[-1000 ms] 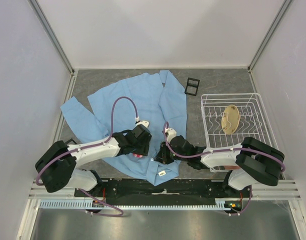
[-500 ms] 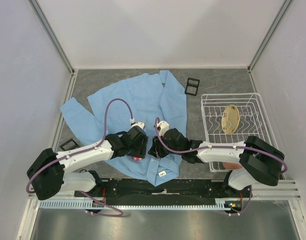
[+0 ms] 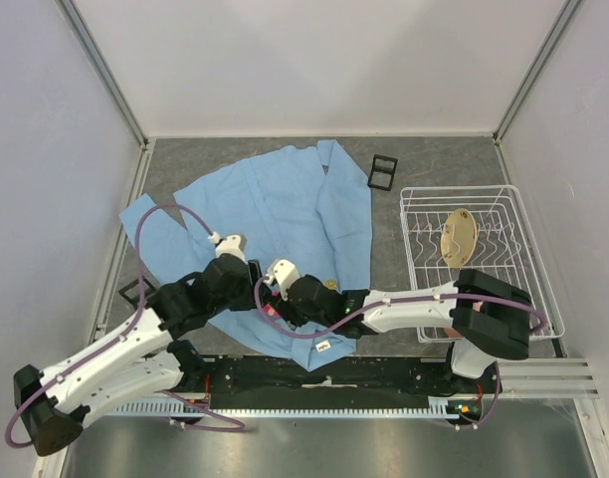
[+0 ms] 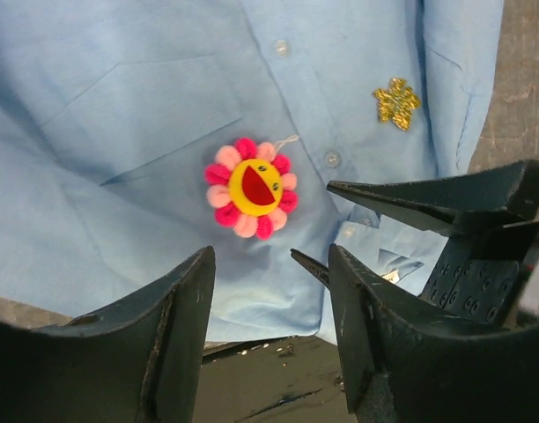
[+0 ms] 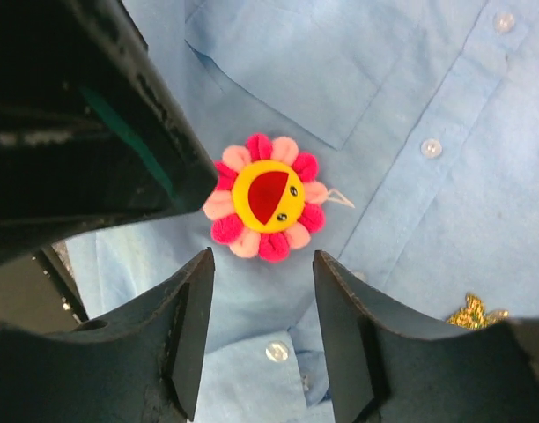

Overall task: Remove the brooch from the garment
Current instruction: Remove the brooch from the clothes.

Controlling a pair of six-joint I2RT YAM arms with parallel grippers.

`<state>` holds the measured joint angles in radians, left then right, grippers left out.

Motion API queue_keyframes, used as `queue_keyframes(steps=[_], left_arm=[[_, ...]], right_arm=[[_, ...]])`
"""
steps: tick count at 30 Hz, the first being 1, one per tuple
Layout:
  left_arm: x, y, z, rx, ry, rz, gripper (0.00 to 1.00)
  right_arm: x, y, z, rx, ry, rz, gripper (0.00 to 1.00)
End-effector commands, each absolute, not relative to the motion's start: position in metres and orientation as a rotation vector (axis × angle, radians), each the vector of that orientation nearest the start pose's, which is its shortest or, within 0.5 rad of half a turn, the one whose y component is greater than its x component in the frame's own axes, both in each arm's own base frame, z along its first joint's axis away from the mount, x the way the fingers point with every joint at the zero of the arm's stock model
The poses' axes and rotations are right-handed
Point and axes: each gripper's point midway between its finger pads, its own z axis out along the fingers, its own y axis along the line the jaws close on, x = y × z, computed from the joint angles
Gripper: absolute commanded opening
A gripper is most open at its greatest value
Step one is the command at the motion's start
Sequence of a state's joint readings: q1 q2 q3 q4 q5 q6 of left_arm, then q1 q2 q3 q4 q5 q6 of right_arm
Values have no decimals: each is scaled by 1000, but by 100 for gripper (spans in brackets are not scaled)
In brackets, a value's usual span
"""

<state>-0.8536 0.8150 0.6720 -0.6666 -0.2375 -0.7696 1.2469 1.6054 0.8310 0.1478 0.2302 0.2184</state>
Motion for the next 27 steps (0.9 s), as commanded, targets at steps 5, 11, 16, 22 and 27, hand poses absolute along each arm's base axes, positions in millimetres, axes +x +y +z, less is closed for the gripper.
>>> queue_keyframes(steps=[5,11,16,22,27], left_arm=[[169,-153,128,-278,2354,-600,62],[166,-153,123,-280,2367,-607,63],[167,-159,121,-283,2368,-637,63],[168,-163,120,-281,2376,-652,63],[167,-167,119,-280,2379,-678,64]], right_arm=[[167,429,70,-1094,1906,456,65],[170,427,52,-1099,1931,400,70],[167,430,39,-1127,1949,392,72],[168,429,28,-1119,1962,341,71],[171,429,28,-1073,1974,327,62]])
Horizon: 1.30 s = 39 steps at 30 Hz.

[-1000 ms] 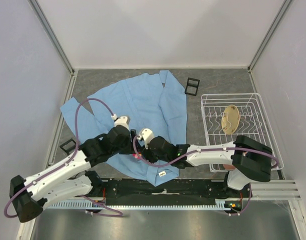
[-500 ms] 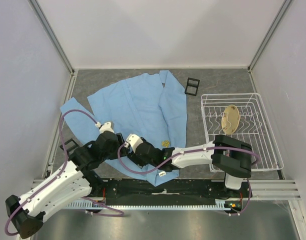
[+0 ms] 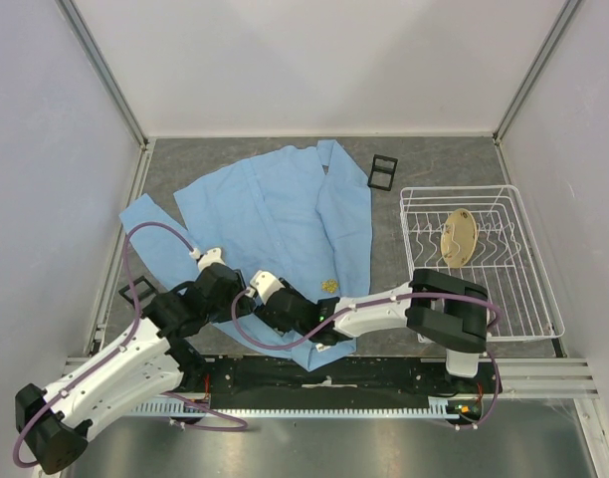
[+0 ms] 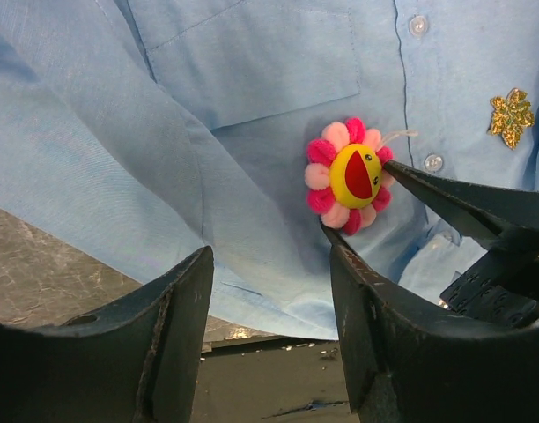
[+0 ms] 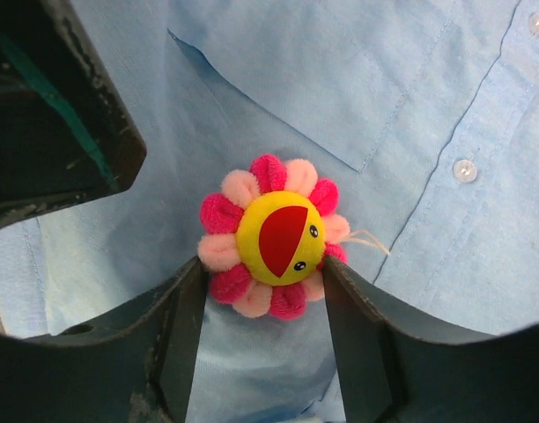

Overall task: Remove the brooch from the garment
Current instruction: Remove the brooch from the clothes.

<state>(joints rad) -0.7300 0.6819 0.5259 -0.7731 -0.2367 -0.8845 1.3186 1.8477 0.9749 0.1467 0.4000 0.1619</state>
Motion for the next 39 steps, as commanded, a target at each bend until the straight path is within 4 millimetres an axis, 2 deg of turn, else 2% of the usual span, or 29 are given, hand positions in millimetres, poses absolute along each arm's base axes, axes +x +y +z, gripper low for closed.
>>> queue_keyframes(steps=[1,4,10,17,23,24,26,27,28,30,35,39], left_arm=[[167,-168,119,-277,2377,-681,64],[167,-169,119,-276,2380,-688,64],[168,-177,122,-240,2374,-732,64],[168,-186,125,-212,2371,-779,64],[168,-191,119,-236,2408,-785,64],[168,-193,119,-243,2412,-792,64],[171,-198,123,-258,2405,-824,67],[172,-200,121,-268,2418,-817,68],[174,-202,125,-275,2413,-824,69],[178,-204,124,-292,2427,-808,70],[181,-209,117,-307,2461,-794,70],[182,-215,114,-301,2462,-824,65]], right_arm=[[170,431,29,-1064,1977,335,59],[167,434,30,-1031,1996,368,51],[163,436,36,-933,2040,434,42],[156,439,40,-873,2072,519,25],[145,442,51,-825,2085,673,20],[145,437,46,-814,2099,679,19],[142,441,52,-792,2094,758,18],[141,435,47,-787,2104,760,18],[143,436,49,-768,2097,776,18],[145,432,49,-745,2107,796,16],[155,430,65,-689,2088,876,10],[154,432,72,-681,2083,953,6]])
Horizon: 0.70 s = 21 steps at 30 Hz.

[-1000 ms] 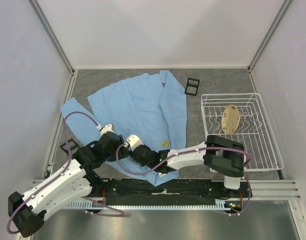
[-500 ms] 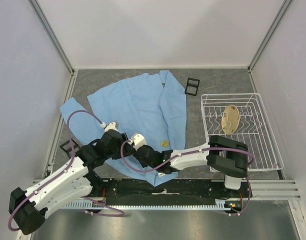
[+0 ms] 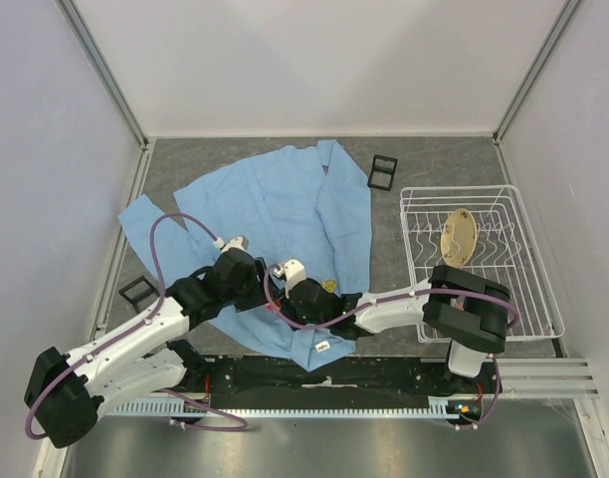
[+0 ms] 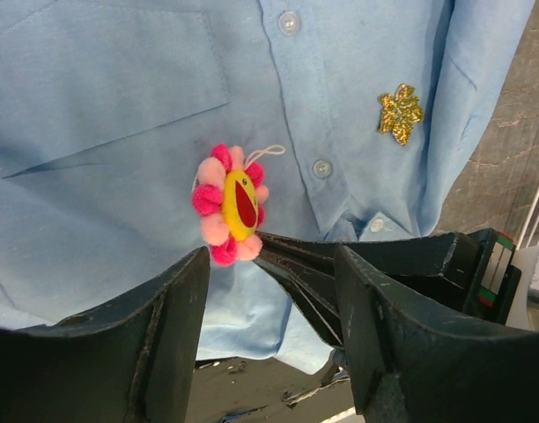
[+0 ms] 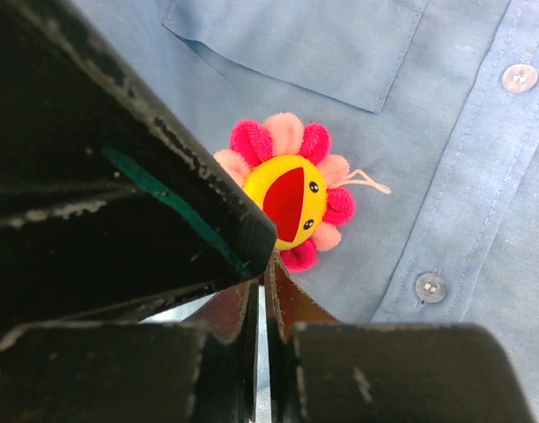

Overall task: Remove the brooch from the garment
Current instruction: Remove the brooch from the clothes.

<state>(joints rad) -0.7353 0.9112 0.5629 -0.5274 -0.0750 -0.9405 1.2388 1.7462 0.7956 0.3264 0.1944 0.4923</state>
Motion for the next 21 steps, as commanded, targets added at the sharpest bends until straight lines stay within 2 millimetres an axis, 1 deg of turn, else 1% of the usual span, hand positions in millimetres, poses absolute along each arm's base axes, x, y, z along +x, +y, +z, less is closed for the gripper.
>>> queue_keyframes(steps=[1,2,3,5,6,7,9,10,12,16,20,21], left_arm=[[182,-215,114,-301,2463,-823,65],[182,-215,113,-302,2464,-822,65],[181,-214,111,-303,2469,-815,65],[180,-211,107,-308,2483,-794,69],[179,-210,106,-312,2493,-783,72],[178,-209,104,-321,2504,-767,73],[176,-205,100,-336,2529,-732,73],[177,-203,99,-350,2535,-718,73],[176,-203,96,-356,2552,-701,73],[177,-209,93,-351,2561,-729,67],[177,-209,84,-353,2579,-709,58],[177,-208,83,-344,2577,-709,51]], right_arm=[[153,432,73,-674,2083,972,6],[155,430,72,-667,2089,984,6],[155,432,75,-658,2079,1013,5],[154,432,75,-659,2087,1050,5],[154,432,76,-657,2087,1057,4],[153,433,77,-662,2087,1070,4],[155,433,79,-658,2081,1068,4],[152,435,81,-672,2080,1096,4],[152,434,80,-675,2084,1100,4],[150,435,82,-685,2081,1120,4],[152,434,84,-688,2076,1111,5],[153,433,81,-703,2084,1093,5]])
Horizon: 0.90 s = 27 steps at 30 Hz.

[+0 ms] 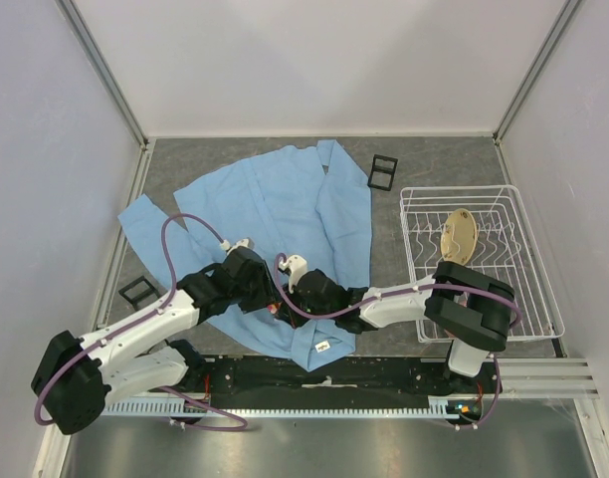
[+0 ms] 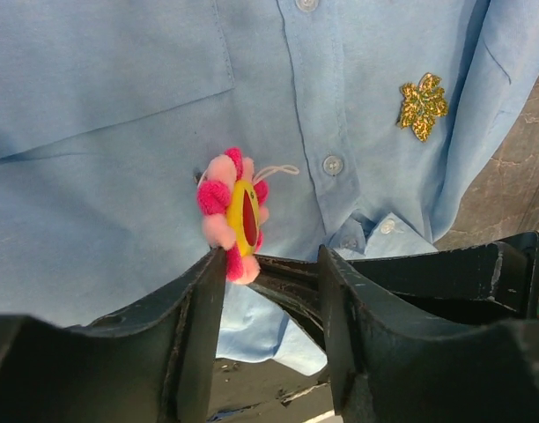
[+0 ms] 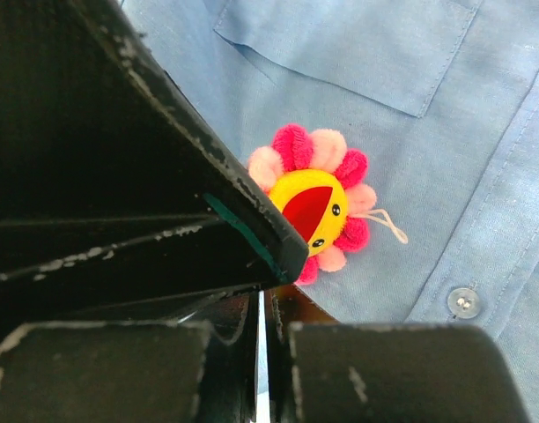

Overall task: Remove the brooch from the garment
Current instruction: Remove the brooch from the clothes.

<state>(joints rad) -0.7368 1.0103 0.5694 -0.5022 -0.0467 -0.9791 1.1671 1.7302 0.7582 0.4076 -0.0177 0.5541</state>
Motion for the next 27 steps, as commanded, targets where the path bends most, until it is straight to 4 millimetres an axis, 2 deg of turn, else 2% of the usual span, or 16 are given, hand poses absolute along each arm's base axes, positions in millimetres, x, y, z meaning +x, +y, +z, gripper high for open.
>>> queue_keyframes(steps=[1,2,3,5,6,7,8,9,12,19,23,27], left_arm=[[177,-209,83,-338,2574,-710,48],[177,-208,82,-335,2571,-707,45],[177,-207,81,-328,2569,-702,37],[176,-206,80,-313,2576,-699,34],[175,-205,78,-310,2583,-690,27],[173,-204,76,-309,2592,-681,27],[172,-203,75,-309,2600,-673,30],[170,-201,74,-319,2608,-664,44],[168,-196,71,-344,2616,-638,59],[166,-189,71,-425,2589,-637,68],[164,-193,62,-441,2609,-661,68],[166,-192,52,-451,2619,-633,61]], right_arm=[[154,435,83,-707,2078,1092,6],[154,436,83,-712,2079,1087,6],[155,434,81,-722,2086,1069,6],[156,435,83,-726,2080,1063,7],[157,435,84,-728,2080,1053,7],[158,435,84,-729,2076,1049,7],[158,434,85,-732,2073,1045,7],[158,434,84,-736,2078,1040,7],[160,434,84,-737,2080,1026,7],[159,434,83,-741,2081,1027,7],[159,436,85,-736,2077,1038,7],[159,437,89,-734,2069,1052,7]])
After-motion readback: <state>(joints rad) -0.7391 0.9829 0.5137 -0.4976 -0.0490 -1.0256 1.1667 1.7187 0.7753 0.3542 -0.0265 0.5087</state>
